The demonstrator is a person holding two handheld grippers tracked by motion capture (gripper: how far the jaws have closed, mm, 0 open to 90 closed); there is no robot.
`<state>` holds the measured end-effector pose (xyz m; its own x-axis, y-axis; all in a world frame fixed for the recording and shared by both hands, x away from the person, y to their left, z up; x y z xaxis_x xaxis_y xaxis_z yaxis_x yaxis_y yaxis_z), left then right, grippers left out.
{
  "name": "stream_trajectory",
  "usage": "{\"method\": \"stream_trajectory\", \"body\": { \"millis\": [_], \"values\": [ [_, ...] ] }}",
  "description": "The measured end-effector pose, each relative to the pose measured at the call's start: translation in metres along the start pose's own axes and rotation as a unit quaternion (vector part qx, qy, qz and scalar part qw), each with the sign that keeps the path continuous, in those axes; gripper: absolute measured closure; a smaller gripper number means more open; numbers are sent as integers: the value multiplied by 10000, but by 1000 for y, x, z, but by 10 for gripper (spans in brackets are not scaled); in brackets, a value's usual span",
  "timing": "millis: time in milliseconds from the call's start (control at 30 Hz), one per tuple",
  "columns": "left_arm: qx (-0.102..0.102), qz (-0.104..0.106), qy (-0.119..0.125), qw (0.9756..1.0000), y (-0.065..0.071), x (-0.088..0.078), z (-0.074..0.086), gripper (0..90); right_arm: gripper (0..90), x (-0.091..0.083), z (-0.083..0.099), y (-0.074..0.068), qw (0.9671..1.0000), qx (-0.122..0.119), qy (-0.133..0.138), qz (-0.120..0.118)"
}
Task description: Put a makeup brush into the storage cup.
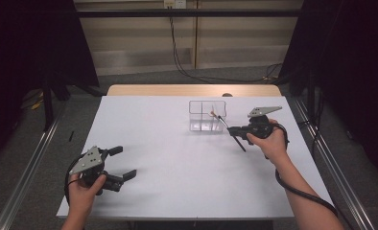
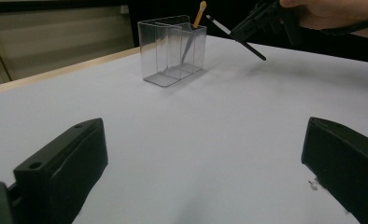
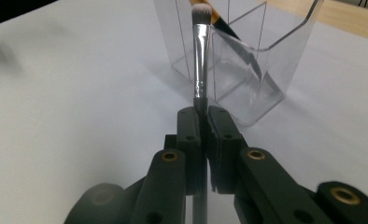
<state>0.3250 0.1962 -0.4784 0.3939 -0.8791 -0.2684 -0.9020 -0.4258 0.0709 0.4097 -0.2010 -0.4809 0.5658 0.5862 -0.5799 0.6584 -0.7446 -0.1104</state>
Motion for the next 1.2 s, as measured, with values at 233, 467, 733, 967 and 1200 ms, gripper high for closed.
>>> {"method": "stream_trajectory", "body": {
  "millis": [233, 467, 733, 967, 1200],
  "values": [
    [-9, -10, 23, 10000, 0, 0, 0, 3, 848, -4, -7, 1, 9992, 103, 376, 48],
    [3, -6, 4, 10000, -1, 0, 0, 4, 848, -11, -13, 5, 9954, 312, 907, 59],
    [-8, 21, 6, 10000, 0, 1, 1, 4, 848, -18, -22, 10, 9887, 434, 1420, 196],
    [-22, 26, 23, 10000, 0, 1, 1, 4, 848, -19, -30, 13, 9830, 483, 1742, 325],
    [1, 13, 3, 10000, -1, 0, 1, 3, 848, -19, -37, 15, 9783, 537, 1955, 421]
  ]
}}
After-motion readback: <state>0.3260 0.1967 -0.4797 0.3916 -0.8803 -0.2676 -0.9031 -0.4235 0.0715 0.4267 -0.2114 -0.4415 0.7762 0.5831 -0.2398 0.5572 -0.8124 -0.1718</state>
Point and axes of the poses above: each handheld gripper's, and its own axes: x roughly forward along the jaws, z roughly out of its underside, y roughly to its right, the point moved 8 cm from there along x, roughly forward along the jaws, and after that the axes turned 5 degrees about z, right-handed, at the moved point
